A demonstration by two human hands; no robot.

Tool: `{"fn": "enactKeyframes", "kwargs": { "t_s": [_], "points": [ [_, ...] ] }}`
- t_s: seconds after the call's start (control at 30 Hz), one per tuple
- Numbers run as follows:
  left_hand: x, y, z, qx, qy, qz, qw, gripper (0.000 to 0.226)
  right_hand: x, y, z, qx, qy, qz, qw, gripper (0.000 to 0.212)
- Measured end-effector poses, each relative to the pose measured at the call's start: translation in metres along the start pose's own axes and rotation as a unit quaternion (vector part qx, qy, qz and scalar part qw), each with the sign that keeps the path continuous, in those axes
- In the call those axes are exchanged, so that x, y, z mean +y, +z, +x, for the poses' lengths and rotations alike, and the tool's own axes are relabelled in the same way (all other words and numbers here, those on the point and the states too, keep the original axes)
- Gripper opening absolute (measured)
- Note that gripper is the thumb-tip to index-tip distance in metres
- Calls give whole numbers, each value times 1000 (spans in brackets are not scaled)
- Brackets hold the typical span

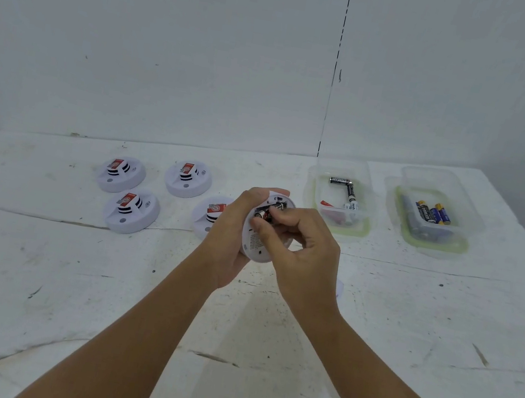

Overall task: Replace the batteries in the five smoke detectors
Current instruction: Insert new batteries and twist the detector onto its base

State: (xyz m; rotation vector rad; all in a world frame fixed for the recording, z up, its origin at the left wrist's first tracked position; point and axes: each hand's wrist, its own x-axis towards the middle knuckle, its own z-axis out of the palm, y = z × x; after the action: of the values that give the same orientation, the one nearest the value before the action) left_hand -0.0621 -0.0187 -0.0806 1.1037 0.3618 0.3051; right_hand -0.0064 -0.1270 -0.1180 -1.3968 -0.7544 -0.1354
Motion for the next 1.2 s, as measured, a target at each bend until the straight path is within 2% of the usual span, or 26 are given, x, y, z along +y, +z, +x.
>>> {"fn": "enactKeyframes", "kwargs": {
  "t_s": [0.17,0.4,0.63,0.8,1.2],
  "points": [
    [0,-1,0,16,-1,11,1000,44,-2,5,-1,15,16,-5,1000,17],
    [-3,-5,1,32,13,41,999,44,-1,10,-3,22,111,44,993,18],
    [-2,-4,3,59,23,26,998,30,-2,7,6,-26,111,29,993,14],
    [-2,-1,5,72,27,31,997,26,-5,9,15,-37,196,79,977,8],
    [-1,3,5,81,32,49,995,26,-11,11,19,-12,280,144,949,19]
  ]
}}
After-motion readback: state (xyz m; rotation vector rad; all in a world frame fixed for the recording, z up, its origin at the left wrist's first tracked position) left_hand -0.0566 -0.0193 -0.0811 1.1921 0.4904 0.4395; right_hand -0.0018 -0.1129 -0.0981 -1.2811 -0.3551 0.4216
